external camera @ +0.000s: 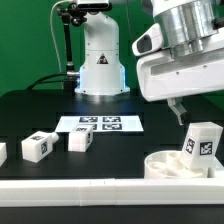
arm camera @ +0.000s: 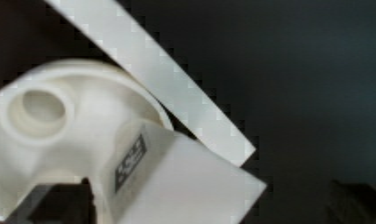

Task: Assemble stool

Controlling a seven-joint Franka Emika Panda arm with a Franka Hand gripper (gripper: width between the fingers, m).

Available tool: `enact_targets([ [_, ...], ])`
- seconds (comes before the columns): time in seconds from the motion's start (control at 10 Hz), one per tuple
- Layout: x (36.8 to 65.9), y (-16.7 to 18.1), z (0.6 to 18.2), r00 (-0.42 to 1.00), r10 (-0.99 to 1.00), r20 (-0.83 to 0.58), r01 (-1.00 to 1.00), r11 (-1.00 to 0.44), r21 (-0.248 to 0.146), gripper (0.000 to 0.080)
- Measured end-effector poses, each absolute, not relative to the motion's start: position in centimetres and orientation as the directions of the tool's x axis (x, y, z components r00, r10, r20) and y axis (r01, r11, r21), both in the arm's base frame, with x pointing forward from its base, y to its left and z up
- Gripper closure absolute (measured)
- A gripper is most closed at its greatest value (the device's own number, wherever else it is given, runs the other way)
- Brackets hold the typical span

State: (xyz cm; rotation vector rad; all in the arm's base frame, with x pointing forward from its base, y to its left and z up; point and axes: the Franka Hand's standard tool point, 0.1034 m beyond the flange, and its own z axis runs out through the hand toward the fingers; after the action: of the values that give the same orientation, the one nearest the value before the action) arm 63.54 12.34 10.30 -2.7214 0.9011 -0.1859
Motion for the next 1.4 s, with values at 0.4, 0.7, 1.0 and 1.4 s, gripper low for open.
enact_targets([
  [0.4, 63.67, 12.24, 10.2, 0.951, -0.272, 0.147, -0.232, -0.943, -0.24, 0.0151],
  [0.7, 63.66, 12.22, 10.19, 0.979, -0.062, 0.195, -0.022, -0.98, -0.199, 0.0151],
  [1.0, 63.69, 12.06, 10.22, 0.924, 0.293, 0.244, 0.324, -0.941, -0.098, 0.0151],
  [1.4, 63.59, 12.41, 9.97, 0.73, 0.64, 0.241, 0.655, -0.755, 0.022, 0.0151],
])
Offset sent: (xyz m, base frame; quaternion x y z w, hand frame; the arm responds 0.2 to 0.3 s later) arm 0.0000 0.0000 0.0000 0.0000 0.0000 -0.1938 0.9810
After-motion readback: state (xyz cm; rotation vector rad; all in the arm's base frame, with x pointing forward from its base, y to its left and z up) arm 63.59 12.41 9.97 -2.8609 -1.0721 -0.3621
